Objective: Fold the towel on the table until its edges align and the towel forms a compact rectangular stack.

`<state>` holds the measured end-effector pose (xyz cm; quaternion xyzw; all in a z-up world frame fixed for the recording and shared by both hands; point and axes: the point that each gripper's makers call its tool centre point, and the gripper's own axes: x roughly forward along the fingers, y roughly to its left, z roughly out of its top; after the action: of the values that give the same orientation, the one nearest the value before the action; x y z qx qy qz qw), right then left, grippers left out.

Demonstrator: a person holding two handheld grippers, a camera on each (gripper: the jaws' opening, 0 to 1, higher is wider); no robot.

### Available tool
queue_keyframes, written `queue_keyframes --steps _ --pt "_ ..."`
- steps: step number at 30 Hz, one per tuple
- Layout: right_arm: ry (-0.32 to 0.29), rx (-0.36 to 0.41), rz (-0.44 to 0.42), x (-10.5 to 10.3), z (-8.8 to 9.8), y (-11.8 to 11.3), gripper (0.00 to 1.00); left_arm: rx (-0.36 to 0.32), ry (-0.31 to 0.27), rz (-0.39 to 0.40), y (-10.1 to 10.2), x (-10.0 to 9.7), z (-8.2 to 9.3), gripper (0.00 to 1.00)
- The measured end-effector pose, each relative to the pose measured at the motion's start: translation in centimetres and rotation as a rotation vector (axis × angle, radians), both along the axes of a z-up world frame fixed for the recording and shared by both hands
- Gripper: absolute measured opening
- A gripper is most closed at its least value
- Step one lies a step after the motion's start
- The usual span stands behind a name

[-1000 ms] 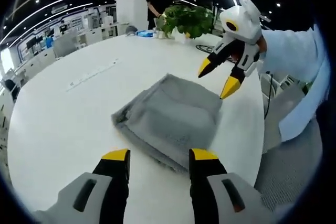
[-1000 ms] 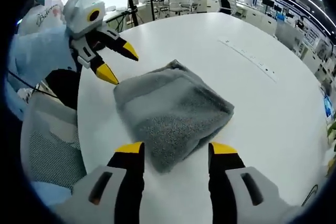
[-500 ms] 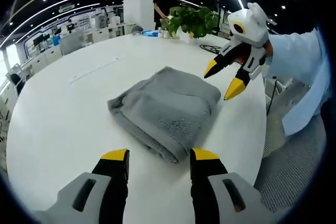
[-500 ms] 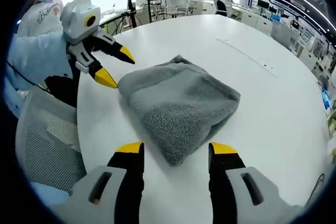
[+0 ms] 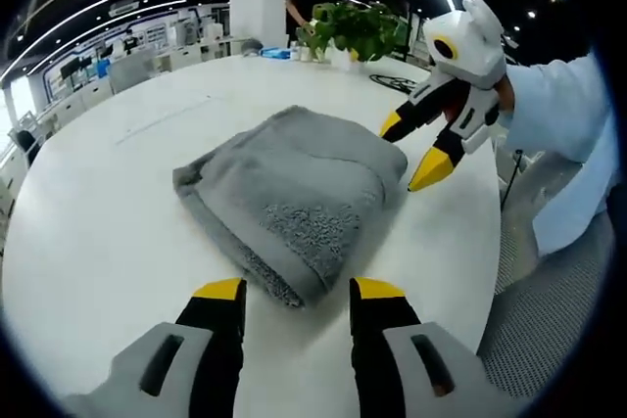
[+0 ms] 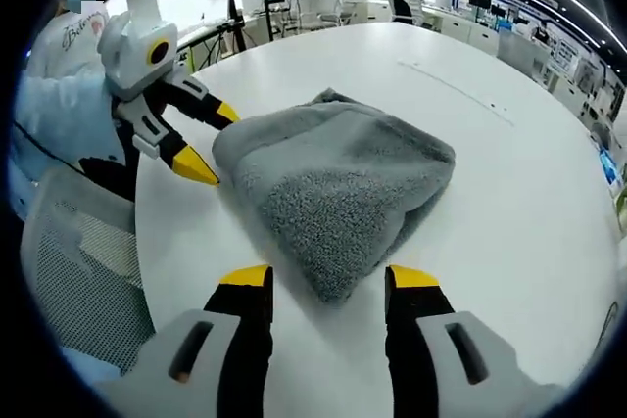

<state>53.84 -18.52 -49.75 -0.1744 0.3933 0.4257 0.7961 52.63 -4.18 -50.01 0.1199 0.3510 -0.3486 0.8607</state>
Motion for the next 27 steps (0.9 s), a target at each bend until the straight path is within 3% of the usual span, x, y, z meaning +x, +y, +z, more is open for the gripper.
queue_keyframes --steps 6,17,27 --pt "-0.019 0.035 -0.034 0.3 -0.1 0.22 0.25 -0.01 -0.01 0.044 -0.7 0.08 0.0 0.35" --pt "0.001 0.064 -0.08 0.27 -0.24 0.18 0.13 -0.027 -0.008 0.039 -0.72 -0.06 -0.08 0.15" --pt "0.006 0.06 -0.074 0.86 -0.23 0.41 0.11 -0.025 -0.012 0.03 -0.24 0.87 -0.09 0.12"
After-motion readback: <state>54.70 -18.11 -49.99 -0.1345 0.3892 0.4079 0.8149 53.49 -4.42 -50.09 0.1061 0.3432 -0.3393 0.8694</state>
